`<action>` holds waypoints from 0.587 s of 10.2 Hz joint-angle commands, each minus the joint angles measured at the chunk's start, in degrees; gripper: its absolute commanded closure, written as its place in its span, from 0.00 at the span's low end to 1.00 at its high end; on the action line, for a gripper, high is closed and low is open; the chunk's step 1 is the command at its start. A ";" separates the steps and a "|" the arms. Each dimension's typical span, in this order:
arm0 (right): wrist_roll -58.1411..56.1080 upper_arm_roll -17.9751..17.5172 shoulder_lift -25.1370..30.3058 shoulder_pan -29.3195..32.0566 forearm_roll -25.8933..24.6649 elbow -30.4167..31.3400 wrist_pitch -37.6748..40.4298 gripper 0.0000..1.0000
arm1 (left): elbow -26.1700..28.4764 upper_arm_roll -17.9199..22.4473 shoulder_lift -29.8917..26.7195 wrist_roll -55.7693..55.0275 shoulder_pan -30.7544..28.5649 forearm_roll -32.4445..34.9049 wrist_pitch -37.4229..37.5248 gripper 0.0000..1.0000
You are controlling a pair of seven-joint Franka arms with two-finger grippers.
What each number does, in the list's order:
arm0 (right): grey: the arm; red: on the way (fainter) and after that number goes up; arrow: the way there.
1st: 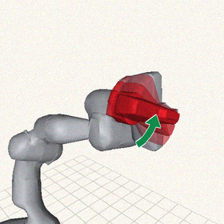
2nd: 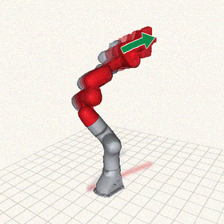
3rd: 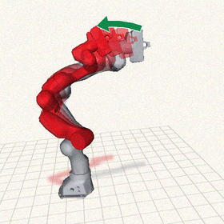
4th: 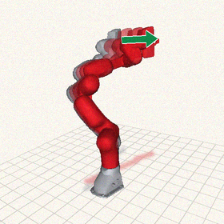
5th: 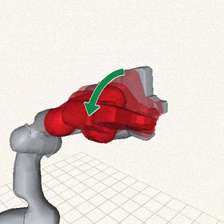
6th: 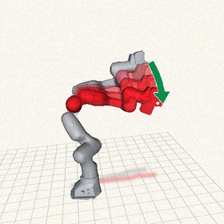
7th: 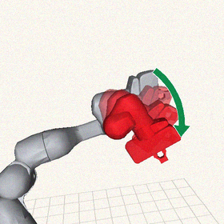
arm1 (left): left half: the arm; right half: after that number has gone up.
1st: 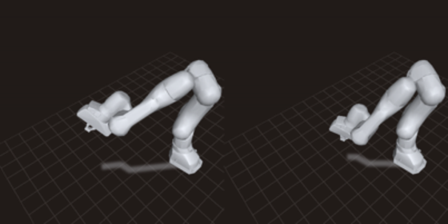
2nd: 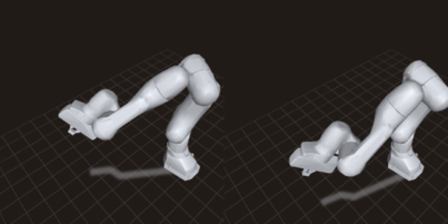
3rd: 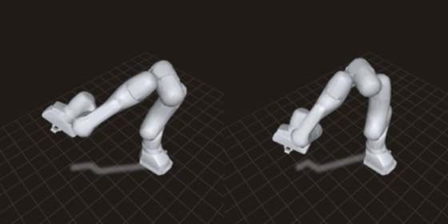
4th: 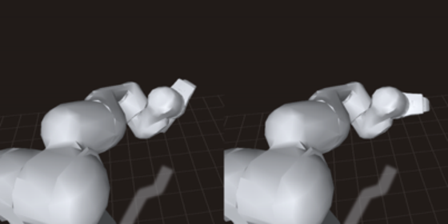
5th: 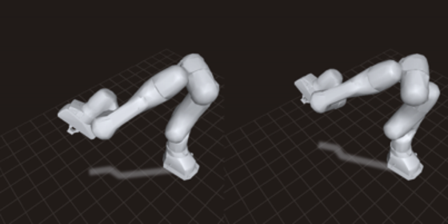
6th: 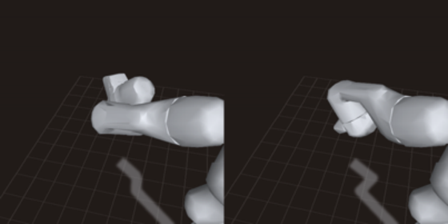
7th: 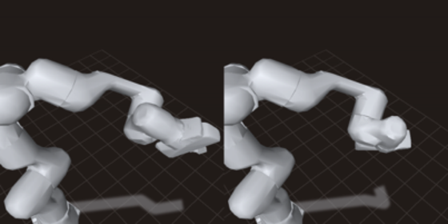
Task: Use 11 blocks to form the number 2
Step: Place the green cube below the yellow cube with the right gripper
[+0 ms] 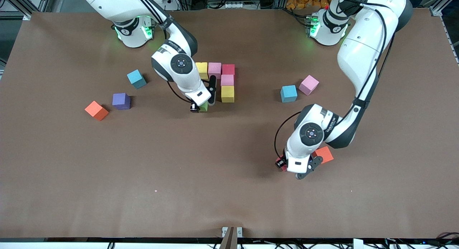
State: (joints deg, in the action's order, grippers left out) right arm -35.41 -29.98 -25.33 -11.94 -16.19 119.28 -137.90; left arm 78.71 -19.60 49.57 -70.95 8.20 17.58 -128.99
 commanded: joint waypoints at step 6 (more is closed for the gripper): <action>6.83 -0.43 -3.06 -4.75 -4.90 0.16 -3.17 0.74 | 0.75 0.09 -5.45 -4.63 -1.78 -7.39 5.15 0.86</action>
State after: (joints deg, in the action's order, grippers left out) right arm -31.72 -30.26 -28.12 -15.65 -18.88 119.34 -140.64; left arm 78.42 -19.53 45.50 -74.01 6.60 11.57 -124.72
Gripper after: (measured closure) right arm 0.410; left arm 0.392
